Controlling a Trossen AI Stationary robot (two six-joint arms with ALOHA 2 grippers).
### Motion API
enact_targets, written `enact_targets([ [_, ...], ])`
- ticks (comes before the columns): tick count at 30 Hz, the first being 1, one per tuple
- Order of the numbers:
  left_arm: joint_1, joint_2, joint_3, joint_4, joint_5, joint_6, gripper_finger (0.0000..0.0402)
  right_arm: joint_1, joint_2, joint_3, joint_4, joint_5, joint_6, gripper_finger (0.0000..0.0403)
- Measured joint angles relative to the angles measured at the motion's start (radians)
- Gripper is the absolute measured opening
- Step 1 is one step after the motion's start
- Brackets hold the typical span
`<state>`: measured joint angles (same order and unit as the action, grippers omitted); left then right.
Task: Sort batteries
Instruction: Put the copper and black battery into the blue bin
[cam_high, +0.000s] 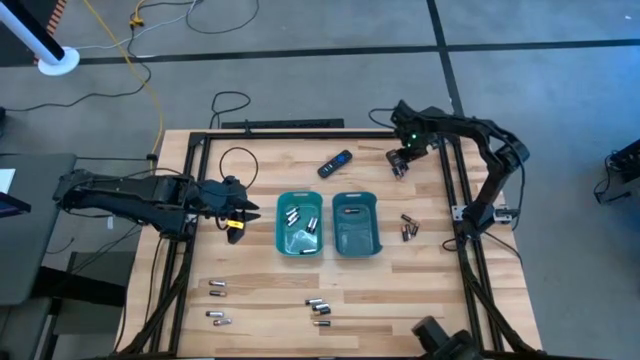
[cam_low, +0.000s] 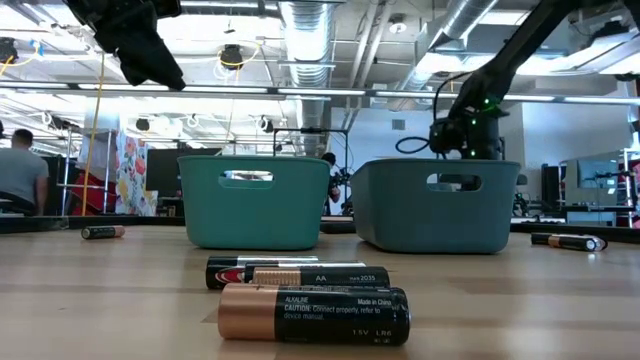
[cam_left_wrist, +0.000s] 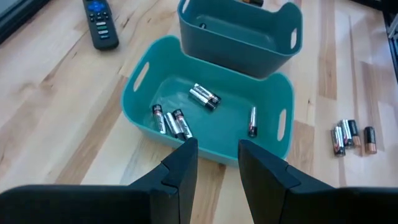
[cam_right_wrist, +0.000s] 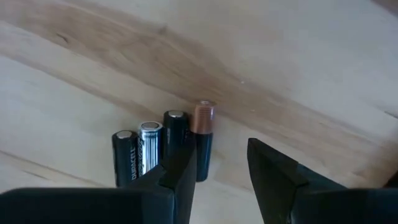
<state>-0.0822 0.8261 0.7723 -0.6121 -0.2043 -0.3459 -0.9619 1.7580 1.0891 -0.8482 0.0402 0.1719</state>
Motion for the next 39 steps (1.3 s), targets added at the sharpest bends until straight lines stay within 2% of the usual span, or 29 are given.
enact_targets([
  [17,0.000,0.000,0.001,0.000,-0.005,-0.018,0.0111,-0.010,0.061,-0.002,0.026,-0.001,-0.004,0.0153],
  [23,0.000,0.000,0.001,0.000,-0.005,-0.018,0.0111,-0.011,0.061,-0.003,0.031,-0.011,0.015,0.0107],
  [31,0.000,0.000,0.001,-0.002,-0.005,-0.015,0.0111,-0.027,0.052,-0.003,-0.002,-0.013,0.038,0.0015],
  [35,0.000,0.000,0.001,-0.003,-0.005,-0.016,0.0111,-0.027,0.017,-0.008,-0.061,-0.016,0.042,0.0010],
  [39,0.000,0.000,0.001,-0.003,-0.005,-0.016,0.0111,-0.027,-0.074,-0.007,-0.097,-0.015,0.059,0.0012],
])
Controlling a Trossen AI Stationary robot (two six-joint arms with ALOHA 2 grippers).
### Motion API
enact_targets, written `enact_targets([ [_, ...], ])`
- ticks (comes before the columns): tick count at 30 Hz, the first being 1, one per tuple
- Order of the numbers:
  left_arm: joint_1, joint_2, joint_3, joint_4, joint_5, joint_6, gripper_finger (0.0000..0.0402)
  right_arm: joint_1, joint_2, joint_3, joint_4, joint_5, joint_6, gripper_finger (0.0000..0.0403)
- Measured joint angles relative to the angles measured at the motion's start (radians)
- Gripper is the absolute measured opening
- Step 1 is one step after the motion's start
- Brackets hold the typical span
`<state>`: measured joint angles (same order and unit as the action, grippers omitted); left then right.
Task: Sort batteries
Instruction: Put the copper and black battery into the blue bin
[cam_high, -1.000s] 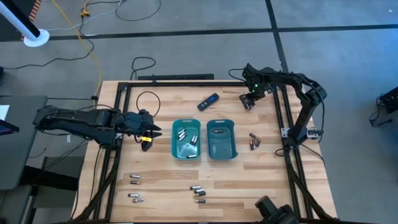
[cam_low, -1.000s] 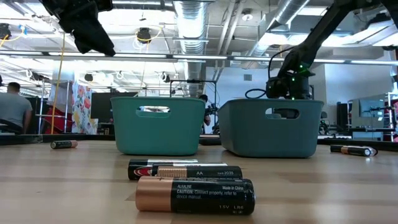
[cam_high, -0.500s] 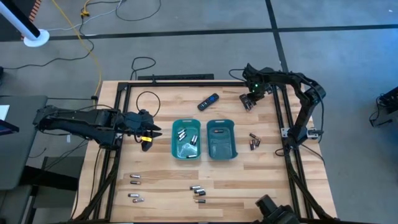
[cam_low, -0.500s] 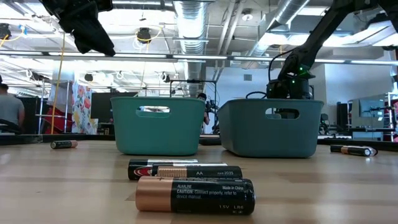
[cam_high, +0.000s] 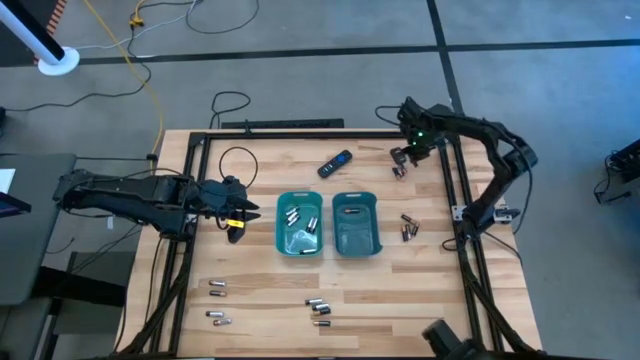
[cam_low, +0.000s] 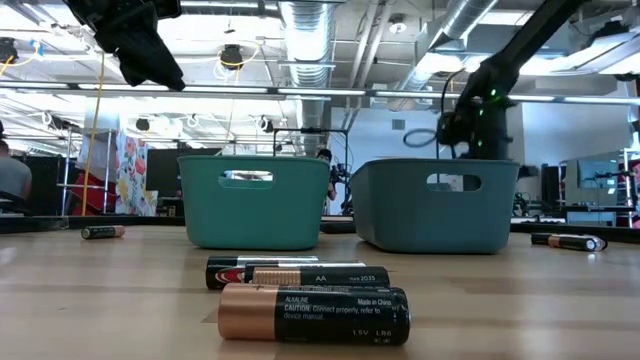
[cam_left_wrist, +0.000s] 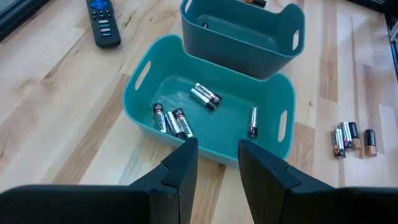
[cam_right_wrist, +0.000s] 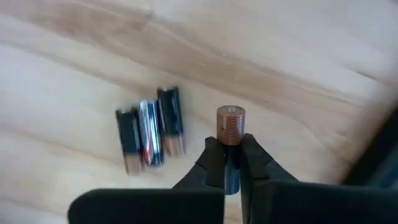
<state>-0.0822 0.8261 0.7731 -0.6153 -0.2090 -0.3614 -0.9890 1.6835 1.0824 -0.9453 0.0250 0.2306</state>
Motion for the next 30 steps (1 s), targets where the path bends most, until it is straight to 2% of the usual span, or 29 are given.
enact_targets([
  [10,0.000,0.000,0.000,0.000,0.000,0.032,0.0111,0.091,-0.336,0.000,-0.150,0.001,0.016,0.0012],
  [17,0.000,0.000,0.000,-0.001,0.000,0.107,0.0111,0.307,-0.500,0.001,-0.176,0.001,0.089,0.0012],
  [23,0.000,0.000,0.000,-0.001,-0.001,0.106,0.0111,0.548,-0.498,0.001,-0.117,0.001,0.173,0.0012],
  [30,0.000,0.000,0.000,0.000,-0.001,0.105,0.0111,0.759,-0.381,0.042,0.069,0.001,0.168,0.0012],
])
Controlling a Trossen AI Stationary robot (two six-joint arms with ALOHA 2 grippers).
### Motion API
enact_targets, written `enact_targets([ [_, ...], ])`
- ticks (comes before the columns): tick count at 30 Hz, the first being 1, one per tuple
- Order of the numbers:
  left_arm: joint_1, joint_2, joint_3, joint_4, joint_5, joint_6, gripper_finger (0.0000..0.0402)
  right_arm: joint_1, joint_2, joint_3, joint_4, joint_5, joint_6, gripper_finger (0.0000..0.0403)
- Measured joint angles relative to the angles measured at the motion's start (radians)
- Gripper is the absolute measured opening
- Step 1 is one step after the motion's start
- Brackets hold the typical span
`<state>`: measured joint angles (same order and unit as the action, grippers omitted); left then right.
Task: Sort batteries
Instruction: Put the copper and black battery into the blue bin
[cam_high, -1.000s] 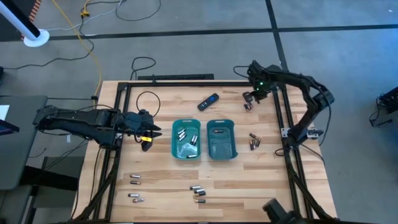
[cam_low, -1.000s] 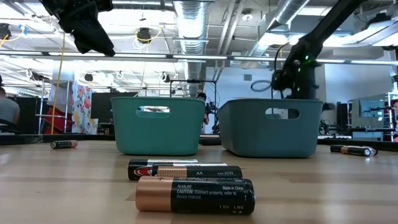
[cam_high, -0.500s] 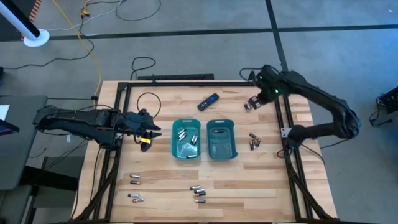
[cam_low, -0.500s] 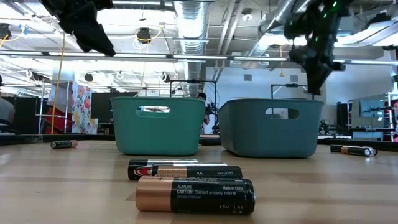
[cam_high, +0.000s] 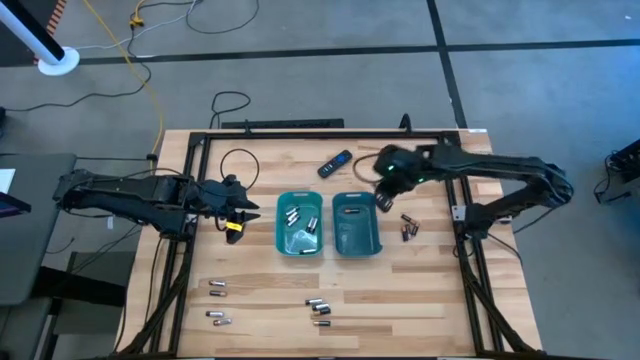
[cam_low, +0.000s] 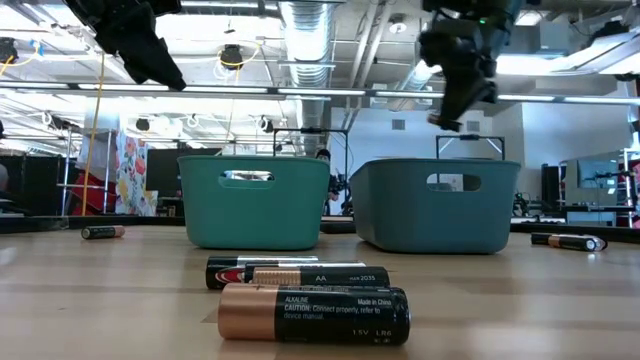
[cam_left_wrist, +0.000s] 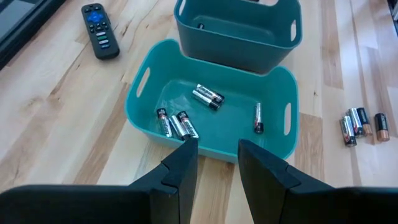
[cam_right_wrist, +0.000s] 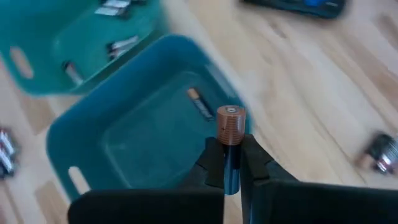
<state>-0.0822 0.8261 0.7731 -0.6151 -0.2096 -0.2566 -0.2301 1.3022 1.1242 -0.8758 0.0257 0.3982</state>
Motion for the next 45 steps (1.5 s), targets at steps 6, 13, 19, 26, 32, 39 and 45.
enact_targets([
  [6,0.000,0.000,0.000,0.000,0.000,-0.001,0.0111,0.090,0.168,0.100,-0.007,0.000,-0.117,0.0012],
  [13,0.000,0.000,0.000,0.000,0.000,-0.001,0.0111,0.151,0.337,0.180,-0.013,0.000,-0.182,0.0012],
  [19,0.000,0.000,0.000,0.000,0.000,-0.001,0.0111,0.186,0.447,0.181,-0.013,0.000,-0.197,0.0013],
  [26,0.000,0.000,0.000,0.000,0.000,-0.001,0.0111,0.201,0.543,0.181,-0.003,0.000,-0.197,0.0013],
  [32,0.000,0.000,0.000,0.000,0.000,-0.001,0.0111,0.204,0.599,0.181,0.003,0.000,-0.197,0.0013],
  [39,0.000,0.000,0.000,0.000,0.000,-0.001,0.0111,0.206,0.617,0.181,0.028,0.000,-0.188,0.0021],
  [45,0.000,0.000,0.000,0.000,0.000,-0.001,0.0111,0.206,0.617,0.181,0.025,0.000,-0.170,0.0065],
])
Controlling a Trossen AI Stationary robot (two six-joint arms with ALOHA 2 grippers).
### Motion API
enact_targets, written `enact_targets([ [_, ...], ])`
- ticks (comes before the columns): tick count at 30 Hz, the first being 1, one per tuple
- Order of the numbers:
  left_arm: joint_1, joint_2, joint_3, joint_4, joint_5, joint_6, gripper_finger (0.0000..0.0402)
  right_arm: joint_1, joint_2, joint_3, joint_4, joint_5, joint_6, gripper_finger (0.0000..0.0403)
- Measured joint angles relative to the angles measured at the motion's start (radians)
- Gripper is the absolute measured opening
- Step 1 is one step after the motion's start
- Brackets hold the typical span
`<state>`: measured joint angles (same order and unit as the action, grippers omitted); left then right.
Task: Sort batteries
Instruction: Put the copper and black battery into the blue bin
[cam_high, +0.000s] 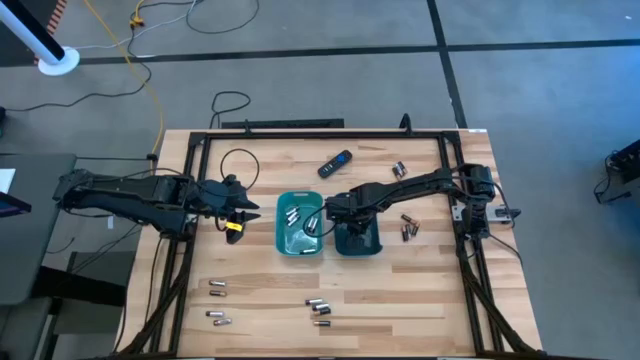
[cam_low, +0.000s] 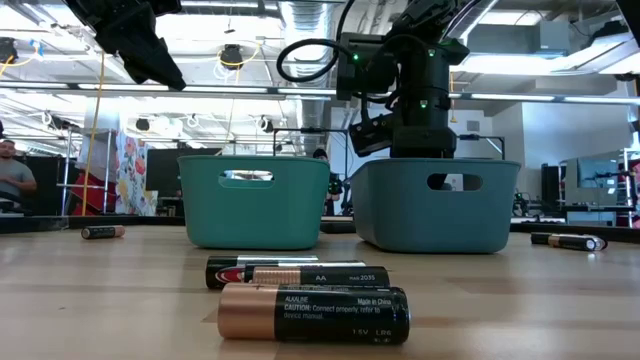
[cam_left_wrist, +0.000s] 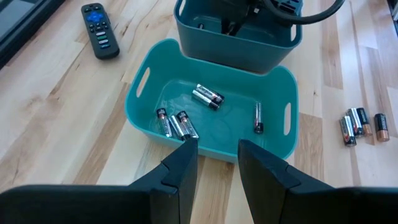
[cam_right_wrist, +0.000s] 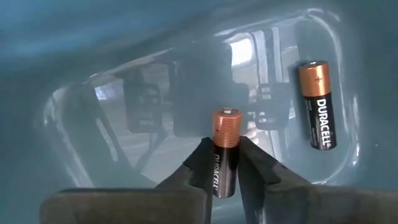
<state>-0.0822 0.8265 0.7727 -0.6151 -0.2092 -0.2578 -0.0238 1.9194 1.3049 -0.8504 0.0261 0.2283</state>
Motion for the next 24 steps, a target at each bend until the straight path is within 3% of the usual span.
enact_targets([
  [11,0.000,0.000,0.000,0.005,-0.006,0.000,0.0111,-0.005,0.000,0.000,-0.007,0.000,0.004,0.0116],
  [24,0.000,0.000,0.000,0.005,-0.027,0.000,0.0111,-0.040,-0.040,0.078,-0.173,0.000,0.007,0.0128],
])
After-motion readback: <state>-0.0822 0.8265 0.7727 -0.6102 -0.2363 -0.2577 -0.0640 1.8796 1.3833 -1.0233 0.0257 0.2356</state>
